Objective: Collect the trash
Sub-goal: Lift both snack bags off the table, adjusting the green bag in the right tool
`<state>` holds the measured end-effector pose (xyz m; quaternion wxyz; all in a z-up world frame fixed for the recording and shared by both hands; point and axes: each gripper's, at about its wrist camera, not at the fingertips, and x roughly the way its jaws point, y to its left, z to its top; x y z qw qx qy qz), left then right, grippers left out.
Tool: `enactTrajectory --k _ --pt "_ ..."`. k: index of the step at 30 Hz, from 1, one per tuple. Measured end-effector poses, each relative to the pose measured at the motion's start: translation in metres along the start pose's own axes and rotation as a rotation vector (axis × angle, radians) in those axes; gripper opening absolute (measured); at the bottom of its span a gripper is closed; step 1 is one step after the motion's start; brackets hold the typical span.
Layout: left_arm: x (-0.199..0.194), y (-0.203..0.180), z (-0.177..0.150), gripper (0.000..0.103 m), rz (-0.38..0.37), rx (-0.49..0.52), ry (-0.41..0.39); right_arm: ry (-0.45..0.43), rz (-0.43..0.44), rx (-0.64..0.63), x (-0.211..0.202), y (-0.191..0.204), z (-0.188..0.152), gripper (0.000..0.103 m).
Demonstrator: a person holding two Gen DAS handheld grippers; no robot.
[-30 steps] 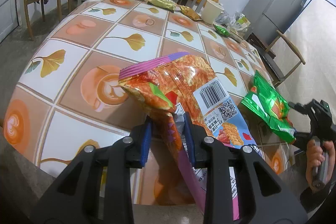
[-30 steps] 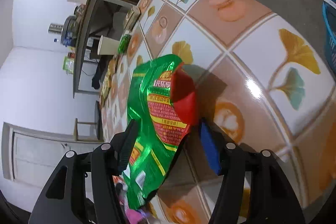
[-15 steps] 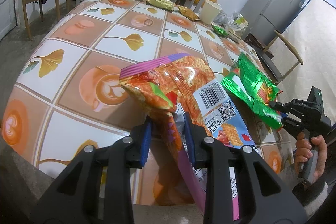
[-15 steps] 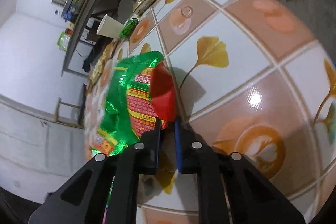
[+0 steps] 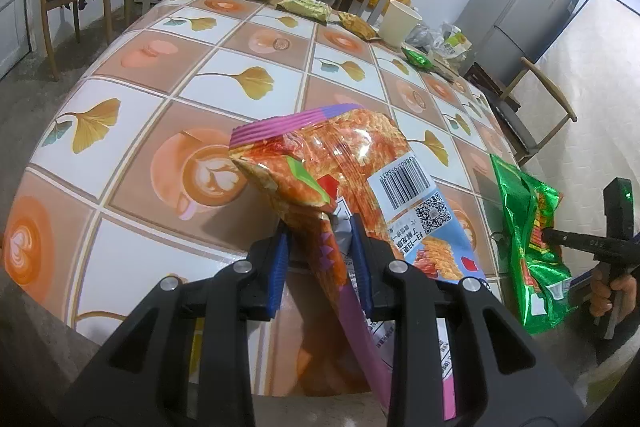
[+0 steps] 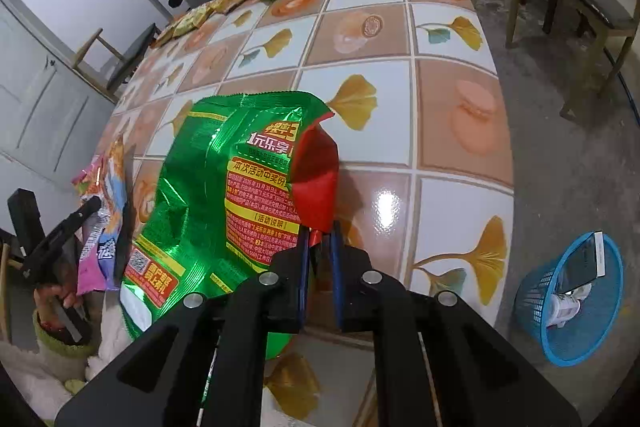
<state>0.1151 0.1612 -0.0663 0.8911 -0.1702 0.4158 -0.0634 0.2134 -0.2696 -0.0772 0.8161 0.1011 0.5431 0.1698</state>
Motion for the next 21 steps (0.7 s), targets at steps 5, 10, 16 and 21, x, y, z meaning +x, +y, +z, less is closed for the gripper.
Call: enactTrajectory --k 5,10,16,21 --pt "0.001 0.0 0.001 0.027 0.007 0.0 0.006 -0.012 0.066 -0.004 0.017 0.016 0.01 0.012" --pt "0.002 -0.003 0.0 0.027 0.011 0.008 0.006 0.006 0.086 -0.035 0.04 0.044 0.02 0.019" --pt "0.002 -0.003 0.0 0.027 0.006 0.011 0.006 0.012 0.187 0.06 0.044 0.047 0.026 0.051" --pt "0.002 -0.004 0.0 0.027 0.003 0.011 0.004 0.042 0.225 0.135 0.036 0.035 0.015 0.055"
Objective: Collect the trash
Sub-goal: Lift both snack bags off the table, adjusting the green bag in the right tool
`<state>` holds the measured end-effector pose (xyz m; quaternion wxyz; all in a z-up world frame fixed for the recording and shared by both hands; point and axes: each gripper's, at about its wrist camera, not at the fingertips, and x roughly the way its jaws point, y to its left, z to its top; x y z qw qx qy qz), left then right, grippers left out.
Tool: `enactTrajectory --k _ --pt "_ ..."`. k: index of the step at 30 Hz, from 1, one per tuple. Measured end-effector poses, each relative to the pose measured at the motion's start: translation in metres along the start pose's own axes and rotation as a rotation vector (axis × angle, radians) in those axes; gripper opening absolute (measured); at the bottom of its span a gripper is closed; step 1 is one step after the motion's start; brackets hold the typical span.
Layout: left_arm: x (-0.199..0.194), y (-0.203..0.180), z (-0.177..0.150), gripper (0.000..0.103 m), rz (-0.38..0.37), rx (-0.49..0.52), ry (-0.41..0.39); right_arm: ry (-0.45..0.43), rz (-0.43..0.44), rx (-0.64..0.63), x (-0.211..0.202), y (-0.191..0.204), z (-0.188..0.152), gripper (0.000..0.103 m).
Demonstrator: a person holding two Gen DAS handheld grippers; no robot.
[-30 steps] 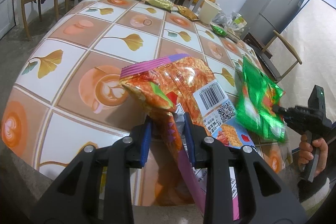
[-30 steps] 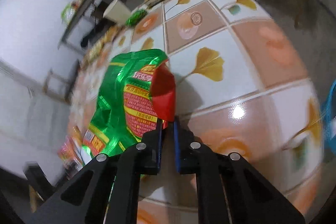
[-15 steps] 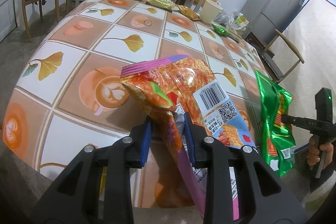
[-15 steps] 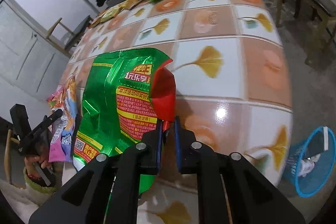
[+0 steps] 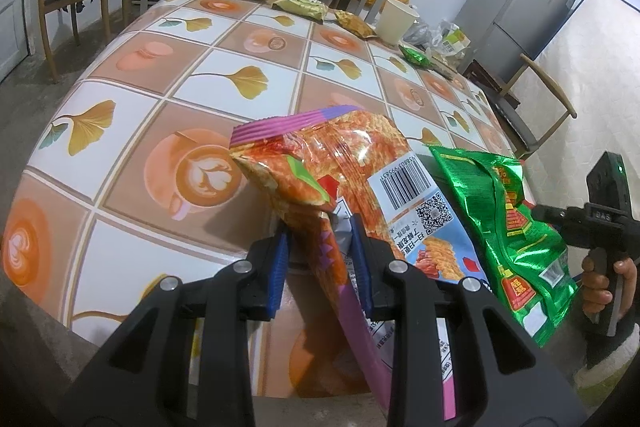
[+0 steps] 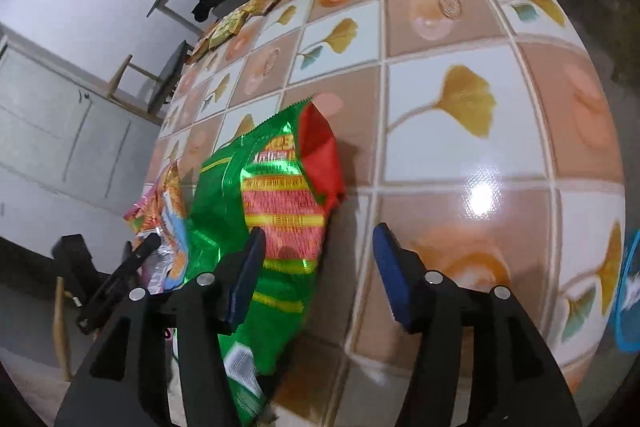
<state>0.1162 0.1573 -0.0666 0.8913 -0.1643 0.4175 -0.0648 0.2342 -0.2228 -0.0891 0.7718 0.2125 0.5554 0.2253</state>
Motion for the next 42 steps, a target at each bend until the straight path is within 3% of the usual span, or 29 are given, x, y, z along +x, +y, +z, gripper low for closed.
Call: enactTrajectory --k 11,17,19,29,42 --pt "0.0 0.0 0.0 0.027 0.0 0.0 0.001 0.076 0.125 0.042 0.014 0.012 -0.018 0.055" --pt "0.001 0.001 0.001 0.027 -0.002 -0.002 0.001 0.086 0.137 0.048 0.029 0.021 -0.016 0.029" --pt "0.001 0.001 0.001 0.027 -0.003 -0.003 0.003 0.082 0.129 0.046 0.032 0.022 -0.017 0.025" --pt "-0.001 0.002 -0.002 0.026 -0.037 -0.045 0.013 0.027 0.208 0.098 0.021 0.011 -0.024 0.01" --pt "-0.023 -0.023 0.009 0.025 -0.073 -0.008 -0.04 -0.09 0.268 0.175 -0.019 -0.014 -0.034 0.007"
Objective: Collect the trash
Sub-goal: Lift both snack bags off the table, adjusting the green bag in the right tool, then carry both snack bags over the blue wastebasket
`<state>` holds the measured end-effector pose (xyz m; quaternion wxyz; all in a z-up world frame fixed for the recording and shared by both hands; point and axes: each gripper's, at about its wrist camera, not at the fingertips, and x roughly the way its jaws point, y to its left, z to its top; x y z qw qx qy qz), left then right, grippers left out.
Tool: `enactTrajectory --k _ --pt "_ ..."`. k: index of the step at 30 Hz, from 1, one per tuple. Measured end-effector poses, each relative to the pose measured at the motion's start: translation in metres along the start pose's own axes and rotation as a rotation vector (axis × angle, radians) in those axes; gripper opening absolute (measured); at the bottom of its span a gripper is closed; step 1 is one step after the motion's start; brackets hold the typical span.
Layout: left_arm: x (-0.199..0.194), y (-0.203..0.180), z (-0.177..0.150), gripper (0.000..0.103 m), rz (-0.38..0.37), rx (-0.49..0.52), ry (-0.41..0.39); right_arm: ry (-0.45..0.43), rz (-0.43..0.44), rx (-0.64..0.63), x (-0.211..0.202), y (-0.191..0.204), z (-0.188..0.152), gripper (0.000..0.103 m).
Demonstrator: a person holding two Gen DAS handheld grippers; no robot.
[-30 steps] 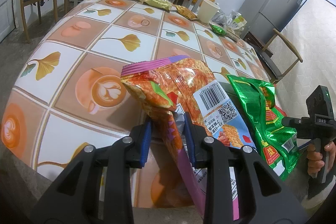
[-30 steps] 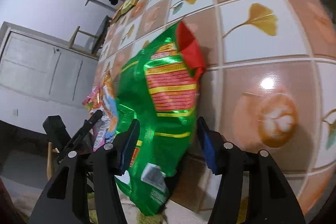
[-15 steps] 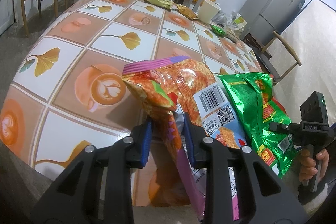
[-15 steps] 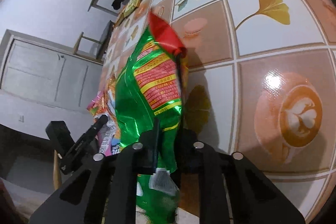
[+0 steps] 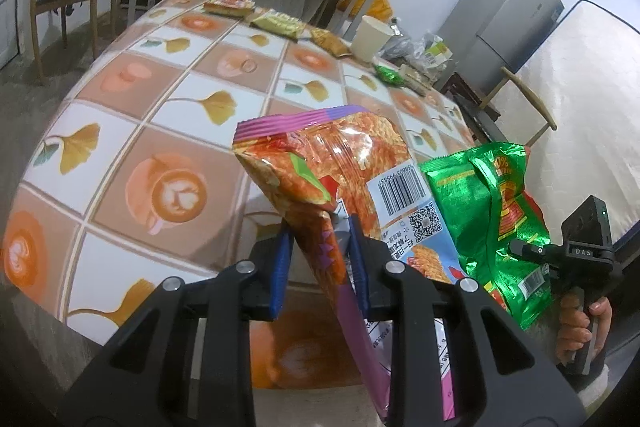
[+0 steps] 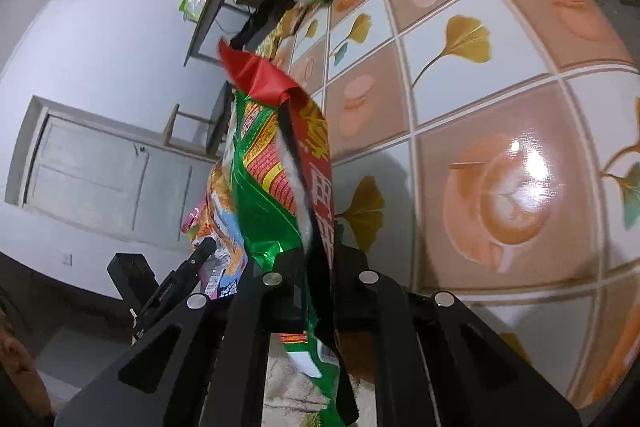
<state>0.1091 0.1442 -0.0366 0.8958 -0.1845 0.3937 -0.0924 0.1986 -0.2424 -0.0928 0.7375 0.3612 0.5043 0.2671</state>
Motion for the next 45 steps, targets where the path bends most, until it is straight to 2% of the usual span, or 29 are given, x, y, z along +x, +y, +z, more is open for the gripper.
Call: enactTrajectory --k 20,29,45 --pt "-0.009 -0.061 0.002 0.025 0.006 0.132 -0.03 -0.147 0.04 0.059 -0.076 -0.032 -0.014 0.006" --pt "-0.01 -0.09 -0.002 0.025 0.002 0.203 -0.038 -0.212 0.056 0.069 -0.113 -0.045 -0.032 0.006" --pt "-0.011 -0.141 -0.013 0.025 0.004 0.322 -0.046 -0.293 0.093 0.1 -0.153 -0.069 -0.05 0.006"
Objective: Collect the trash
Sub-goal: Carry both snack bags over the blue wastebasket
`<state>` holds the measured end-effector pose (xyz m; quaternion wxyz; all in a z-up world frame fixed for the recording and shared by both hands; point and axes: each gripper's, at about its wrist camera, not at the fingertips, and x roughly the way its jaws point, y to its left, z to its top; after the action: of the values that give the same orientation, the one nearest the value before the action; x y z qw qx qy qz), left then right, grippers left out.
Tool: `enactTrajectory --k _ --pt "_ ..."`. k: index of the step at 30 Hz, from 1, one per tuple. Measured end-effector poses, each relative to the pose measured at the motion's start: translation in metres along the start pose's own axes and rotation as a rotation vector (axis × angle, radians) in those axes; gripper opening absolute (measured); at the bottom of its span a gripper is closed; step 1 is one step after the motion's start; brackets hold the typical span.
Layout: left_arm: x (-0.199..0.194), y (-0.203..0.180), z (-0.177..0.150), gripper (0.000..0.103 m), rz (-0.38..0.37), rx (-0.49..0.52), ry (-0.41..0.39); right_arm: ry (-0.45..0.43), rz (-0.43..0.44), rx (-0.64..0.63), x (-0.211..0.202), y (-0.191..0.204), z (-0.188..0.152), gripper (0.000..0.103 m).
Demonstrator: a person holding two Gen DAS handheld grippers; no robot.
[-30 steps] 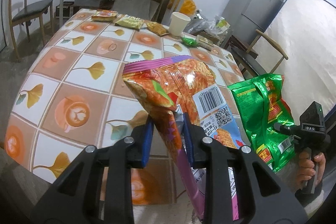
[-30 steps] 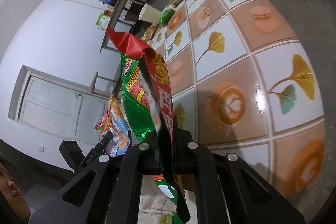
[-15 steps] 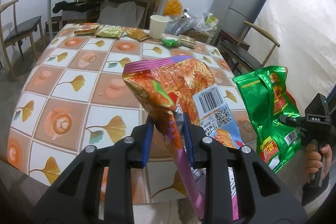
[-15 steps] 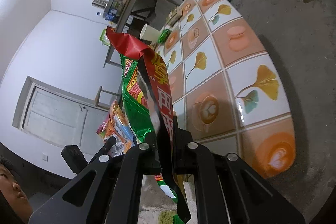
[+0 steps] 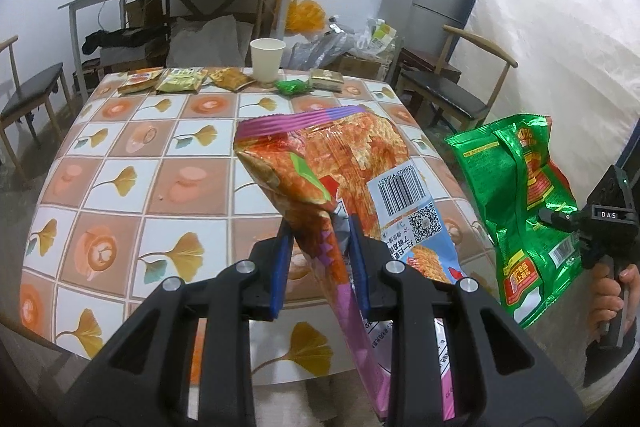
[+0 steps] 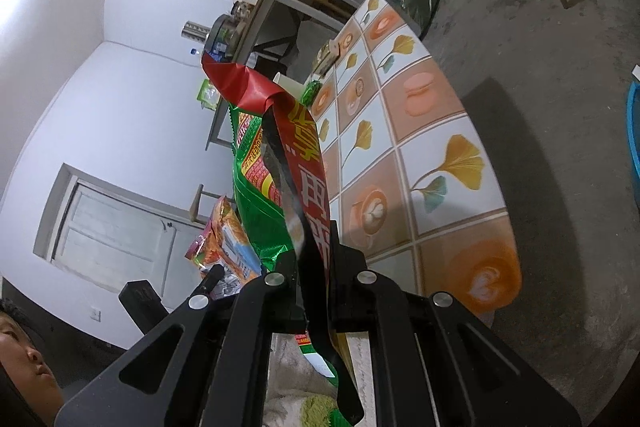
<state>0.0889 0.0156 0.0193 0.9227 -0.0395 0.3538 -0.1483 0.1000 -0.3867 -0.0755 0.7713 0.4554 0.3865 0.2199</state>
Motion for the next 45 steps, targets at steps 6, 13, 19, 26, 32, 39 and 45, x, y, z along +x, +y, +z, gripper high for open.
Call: enactTrajectory --k 6,13,19,26,32,39,45 --pt "0.003 -0.021 0.003 0.025 -0.005 0.043 0.001 -0.029 0.012 0.025 -0.018 -0.014 -0.003 0.006" --pt "0.011 -0.05 0.005 0.025 -0.023 0.1 0.009 -0.071 0.021 0.056 -0.044 -0.032 -0.007 0.006" --pt "0.021 -0.077 0.004 0.025 -0.044 0.152 0.022 -0.11 0.021 0.096 -0.064 -0.05 -0.011 0.006" --pt "0.034 -0.108 0.003 0.025 -0.085 0.199 0.049 -0.161 0.018 0.153 -0.091 -0.073 -0.018 0.006" --pt "0.047 -0.138 0.005 0.025 -0.161 0.228 0.078 -0.289 -0.019 0.231 -0.139 -0.095 -0.031 0.006" --pt "0.071 -0.195 0.008 0.025 -0.282 0.313 0.12 -0.523 -0.072 0.402 -0.221 -0.141 -0.071 0.006" --pt "0.105 -0.254 0.01 0.025 -0.389 0.346 0.18 -0.65 -0.103 0.561 -0.259 -0.185 -0.112 0.007"
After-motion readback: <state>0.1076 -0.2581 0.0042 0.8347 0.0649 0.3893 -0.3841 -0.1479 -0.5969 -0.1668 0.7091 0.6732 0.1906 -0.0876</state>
